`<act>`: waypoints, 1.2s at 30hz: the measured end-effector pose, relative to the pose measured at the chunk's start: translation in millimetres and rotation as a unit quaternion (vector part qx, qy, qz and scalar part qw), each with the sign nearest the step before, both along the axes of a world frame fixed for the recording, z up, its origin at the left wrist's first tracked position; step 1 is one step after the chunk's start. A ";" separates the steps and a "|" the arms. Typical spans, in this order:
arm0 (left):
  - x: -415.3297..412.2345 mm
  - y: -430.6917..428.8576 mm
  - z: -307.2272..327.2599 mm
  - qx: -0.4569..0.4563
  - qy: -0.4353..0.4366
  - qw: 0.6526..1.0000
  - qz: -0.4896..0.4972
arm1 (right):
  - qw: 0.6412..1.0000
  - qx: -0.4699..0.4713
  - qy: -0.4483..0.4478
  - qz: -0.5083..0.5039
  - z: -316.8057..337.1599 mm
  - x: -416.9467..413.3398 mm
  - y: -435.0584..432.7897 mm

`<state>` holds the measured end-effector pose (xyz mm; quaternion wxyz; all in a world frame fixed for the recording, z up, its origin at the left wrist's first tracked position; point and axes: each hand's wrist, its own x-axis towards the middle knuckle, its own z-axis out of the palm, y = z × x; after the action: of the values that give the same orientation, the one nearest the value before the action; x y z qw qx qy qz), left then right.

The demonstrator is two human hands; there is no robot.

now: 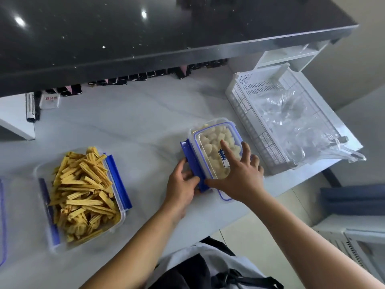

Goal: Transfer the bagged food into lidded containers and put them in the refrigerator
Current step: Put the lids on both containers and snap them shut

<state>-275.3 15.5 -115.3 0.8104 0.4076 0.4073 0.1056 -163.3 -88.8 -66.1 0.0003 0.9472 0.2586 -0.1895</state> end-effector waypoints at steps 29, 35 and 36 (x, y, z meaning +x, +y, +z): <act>-14.4 10.0 14.5 0.156 0.047 0.986 -0.039 | 0.991 0.079 -0.085 0.067 -30.6 -38.3 -6.8; -7.9 9.9 12.9 0.228 0.077 0.969 -0.062 | 0.990 0.083 -0.091 0.063 -34.9 -38.2 -5.5; -6.3 10.2 14.0 0.239 0.079 0.965 -0.067 | 0.991 0.079 -0.091 0.061 -35.2 -38.6 -5.0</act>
<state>-281.6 25.8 -101.3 0.6600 0.6230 0.4045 0.1125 -201.9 -93.8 -101.3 -0.0397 0.9400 0.3289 -0.0814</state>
